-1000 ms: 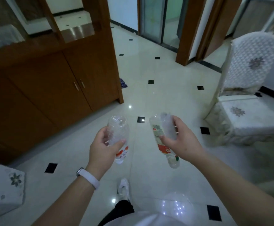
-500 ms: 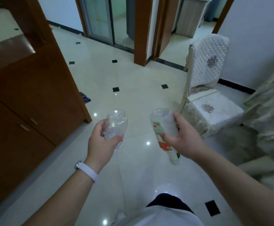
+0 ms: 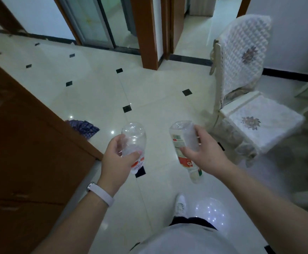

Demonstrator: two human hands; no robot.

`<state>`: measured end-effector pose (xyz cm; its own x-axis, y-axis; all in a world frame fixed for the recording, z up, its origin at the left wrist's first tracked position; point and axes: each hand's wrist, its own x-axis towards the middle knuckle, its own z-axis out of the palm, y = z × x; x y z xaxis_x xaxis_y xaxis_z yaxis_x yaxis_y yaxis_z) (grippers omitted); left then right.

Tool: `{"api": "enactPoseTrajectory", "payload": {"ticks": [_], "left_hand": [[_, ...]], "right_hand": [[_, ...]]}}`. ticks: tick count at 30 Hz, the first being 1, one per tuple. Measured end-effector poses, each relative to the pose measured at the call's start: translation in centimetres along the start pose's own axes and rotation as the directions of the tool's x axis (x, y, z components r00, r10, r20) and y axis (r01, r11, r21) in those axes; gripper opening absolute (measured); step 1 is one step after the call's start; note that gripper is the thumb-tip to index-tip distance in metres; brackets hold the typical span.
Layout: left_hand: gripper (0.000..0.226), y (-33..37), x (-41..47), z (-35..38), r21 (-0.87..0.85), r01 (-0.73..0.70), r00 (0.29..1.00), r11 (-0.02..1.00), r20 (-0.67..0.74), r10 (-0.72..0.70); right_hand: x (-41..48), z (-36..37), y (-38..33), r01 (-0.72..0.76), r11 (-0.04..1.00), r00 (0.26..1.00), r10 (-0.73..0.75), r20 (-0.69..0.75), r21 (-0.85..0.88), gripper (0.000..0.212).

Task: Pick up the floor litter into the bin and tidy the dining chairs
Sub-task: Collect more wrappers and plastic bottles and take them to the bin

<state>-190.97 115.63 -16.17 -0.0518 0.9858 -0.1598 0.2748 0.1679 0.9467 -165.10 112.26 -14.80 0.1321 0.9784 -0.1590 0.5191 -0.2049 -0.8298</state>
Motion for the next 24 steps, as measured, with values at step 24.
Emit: {"api": "enactPoseTrajectory", "payload": {"ticks": [24], "left_hand": [[0.043,7.8,43.8,9.9,-0.060,-0.067,0.971,0.996,0.225,0.079]], "right_hand": [[39.3,-6.1,-4.3,-0.165,0.980,0.970,0.142,-0.199,-0.108,0.060]]}}
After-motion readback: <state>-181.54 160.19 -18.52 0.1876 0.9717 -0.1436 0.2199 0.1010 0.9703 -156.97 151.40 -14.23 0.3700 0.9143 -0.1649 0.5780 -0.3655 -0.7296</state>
